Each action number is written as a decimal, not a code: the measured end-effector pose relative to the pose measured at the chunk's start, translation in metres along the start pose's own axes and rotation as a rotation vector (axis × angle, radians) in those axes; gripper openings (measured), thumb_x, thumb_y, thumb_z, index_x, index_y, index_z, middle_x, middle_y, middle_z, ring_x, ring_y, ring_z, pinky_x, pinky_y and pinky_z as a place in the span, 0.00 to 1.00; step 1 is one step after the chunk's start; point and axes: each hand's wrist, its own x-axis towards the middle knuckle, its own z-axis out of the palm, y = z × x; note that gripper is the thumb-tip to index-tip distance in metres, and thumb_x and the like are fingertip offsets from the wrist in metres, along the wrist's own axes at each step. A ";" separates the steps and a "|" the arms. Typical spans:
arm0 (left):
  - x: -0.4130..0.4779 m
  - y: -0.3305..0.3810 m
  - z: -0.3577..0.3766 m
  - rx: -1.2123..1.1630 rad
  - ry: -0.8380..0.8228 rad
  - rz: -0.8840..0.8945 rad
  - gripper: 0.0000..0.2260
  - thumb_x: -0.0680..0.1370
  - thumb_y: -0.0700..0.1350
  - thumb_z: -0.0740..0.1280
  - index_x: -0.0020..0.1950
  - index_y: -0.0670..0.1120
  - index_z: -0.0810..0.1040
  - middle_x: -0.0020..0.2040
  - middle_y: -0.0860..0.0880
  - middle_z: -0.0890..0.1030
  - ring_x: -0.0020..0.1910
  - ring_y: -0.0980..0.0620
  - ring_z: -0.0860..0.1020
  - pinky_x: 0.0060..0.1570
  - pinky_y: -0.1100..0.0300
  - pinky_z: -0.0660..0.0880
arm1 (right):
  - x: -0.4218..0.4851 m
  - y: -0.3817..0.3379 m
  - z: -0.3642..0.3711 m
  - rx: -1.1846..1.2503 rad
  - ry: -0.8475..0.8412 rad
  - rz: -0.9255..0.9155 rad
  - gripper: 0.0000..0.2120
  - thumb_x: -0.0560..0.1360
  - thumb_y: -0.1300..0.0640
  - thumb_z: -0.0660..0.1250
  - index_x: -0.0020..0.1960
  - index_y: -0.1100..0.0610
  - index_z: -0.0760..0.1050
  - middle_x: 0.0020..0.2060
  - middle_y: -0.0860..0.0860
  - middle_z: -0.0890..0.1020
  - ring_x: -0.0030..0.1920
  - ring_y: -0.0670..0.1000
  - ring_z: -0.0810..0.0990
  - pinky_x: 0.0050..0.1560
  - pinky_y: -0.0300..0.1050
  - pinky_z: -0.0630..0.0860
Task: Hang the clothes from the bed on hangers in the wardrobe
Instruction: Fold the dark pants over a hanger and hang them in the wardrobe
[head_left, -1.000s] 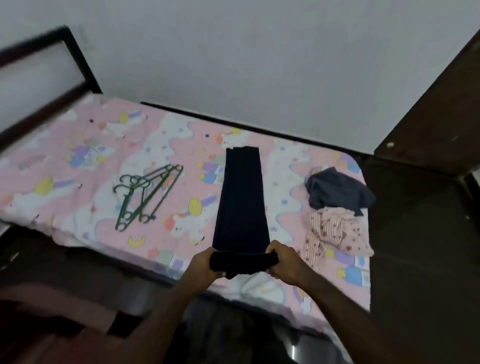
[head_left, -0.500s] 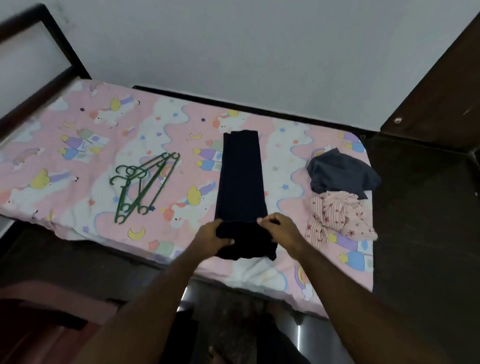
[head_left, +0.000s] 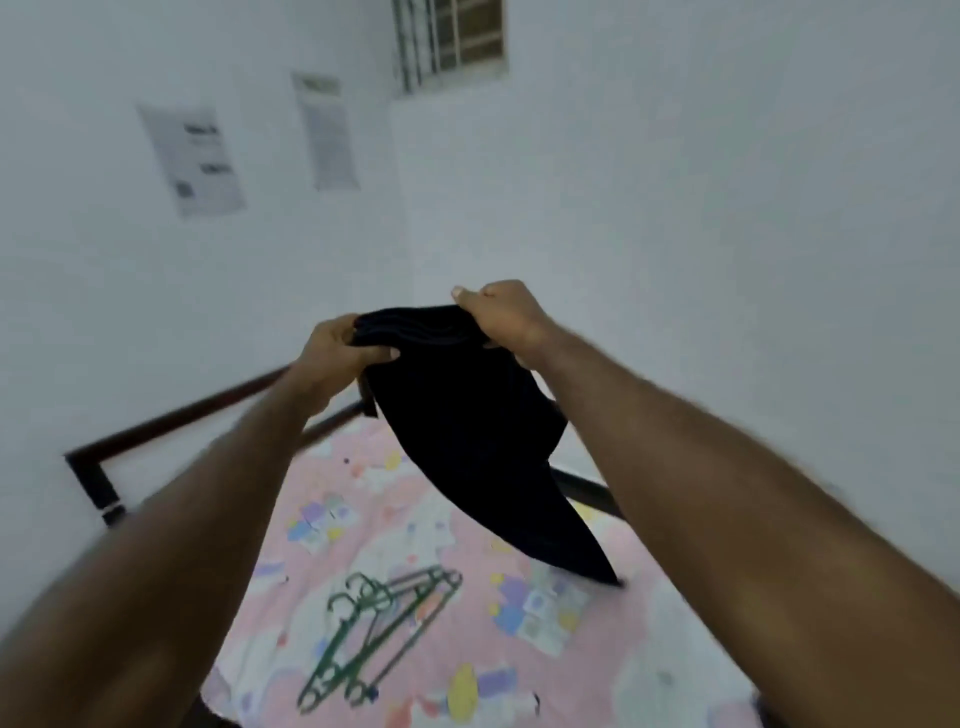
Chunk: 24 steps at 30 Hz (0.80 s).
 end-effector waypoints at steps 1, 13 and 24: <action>0.008 0.024 -0.008 0.000 0.059 0.049 0.16 0.69 0.31 0.75 0.56 0.35 0.79 0.51 0.40 0.84 0.51 0.41 0.82 0.47 0.55 0.81 | 0.011 -0.021 -0.009 0.031 0.016 -0.054 0.21 0.74 0.43 0.69 0.30 0.54 0.68 0.30 0.52 0.75 0.34 0.53 0.78 0.48 0.56 0.81; -0.122 0.032 0.176 0.237 0.058 0.401 0.17 0.67 0.48 0.77 0.50 0.49 0.75 0.44 0.51 0.79 0.43 0.54 0.77 0.43 0.64 0.73 | -0.109 0.098 -0.136 0.268 0.224 0.006 0.05 0.70 0.63 0.72 0.37 0.57 0.78 0.36 0.54 0.80 0.39 0.51 0.78 0.42 0.46 0.75; -0.361 -0.208 0.361 0.551 -0.736 -0.117 0.15 0.73 0.46 0.71 0.56 0.43 0.73 0.54 0.46 0.74 0.49 0.45 0.75 0.40 0.58 0.64 | -0.371 0.435 -0.085 0.381 0.534 1.076 0.28 0.69 0.69 0.74 0.65 0.64 0.68 0.57 0.62 0.74 0.51 0.58 0.77 0.49 0.52 0.76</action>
